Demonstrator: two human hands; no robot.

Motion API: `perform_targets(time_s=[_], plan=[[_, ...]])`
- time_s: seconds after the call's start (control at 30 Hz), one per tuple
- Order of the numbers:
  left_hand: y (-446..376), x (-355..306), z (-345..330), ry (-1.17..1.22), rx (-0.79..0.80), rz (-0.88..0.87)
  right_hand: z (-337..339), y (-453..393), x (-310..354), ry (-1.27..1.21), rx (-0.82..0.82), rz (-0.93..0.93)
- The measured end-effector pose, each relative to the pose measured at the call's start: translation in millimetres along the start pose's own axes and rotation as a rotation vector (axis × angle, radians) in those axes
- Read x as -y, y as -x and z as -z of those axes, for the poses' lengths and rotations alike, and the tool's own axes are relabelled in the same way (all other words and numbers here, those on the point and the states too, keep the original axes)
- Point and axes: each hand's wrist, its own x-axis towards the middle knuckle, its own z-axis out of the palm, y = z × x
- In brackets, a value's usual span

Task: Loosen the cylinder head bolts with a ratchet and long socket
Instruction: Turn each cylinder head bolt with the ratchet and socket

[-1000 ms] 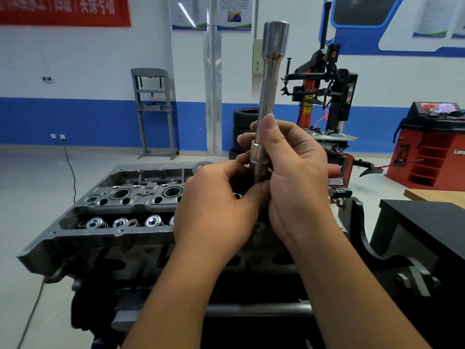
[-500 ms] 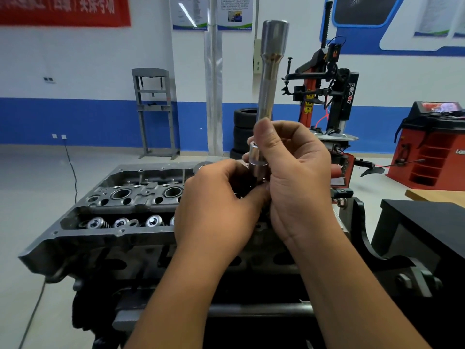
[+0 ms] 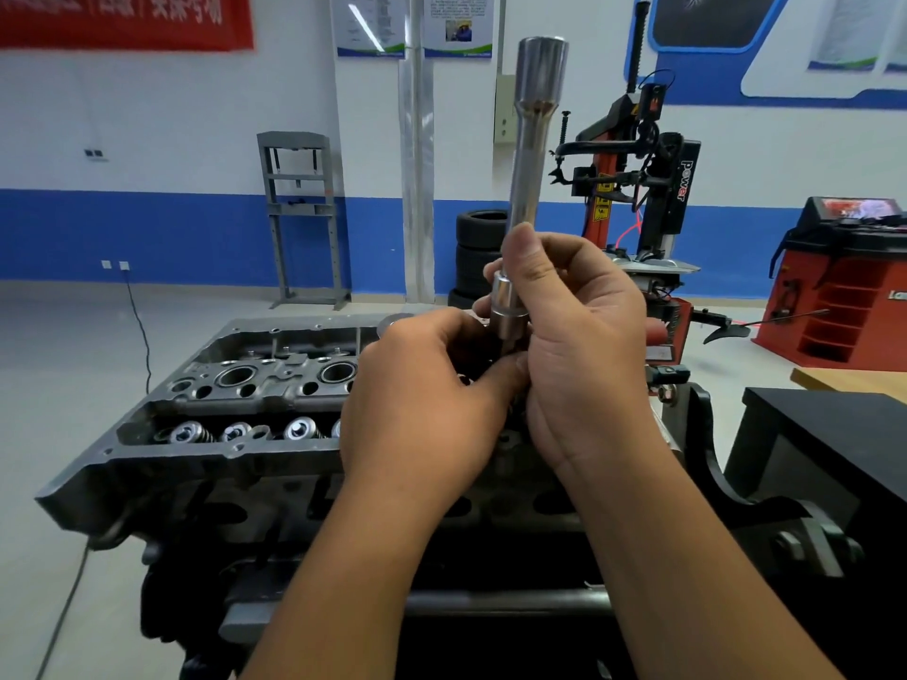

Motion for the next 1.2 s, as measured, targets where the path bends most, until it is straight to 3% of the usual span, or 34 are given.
perform_targets(time_s=[0.23,0.37,0.5,0.7,0.93,1.1,1.2], plan=[[-1.5,-7.0,5.3,0.074,0.173,-0.012,0.5,-0.8,-2.8,-0.001,0.015,0.017],[-1.1,-4.2,2.4,0.053,0.081,0.009,-0.9,-0.4,-0.4,-0.025,0.039,-0.038],[-0.5,0.0,-0.4,0.011,0.006,-0.003,0.2,-0.4,0.3,0.013,-0.014,0.022],[-1.4,-5.1,3.4,0.068,0.159,-0.005,0.3,-0.2,-1.4,0.011,0.021,0.021],[-0.7,-0.3,0.1,0.01,0.017,-0.005,-0.1,0.5,0.3,0.051,-0.02,0.046],[-1.4,-5.6,3.1,0.064,0.137,-0.014,-0.2,0.9,0.1,0.024,0.026,0.008],[-1.3,-3.9,3.1,0.067,0.112,-0.001,-1.2,0.6,1.3,0.006,0.034,-0.011]])
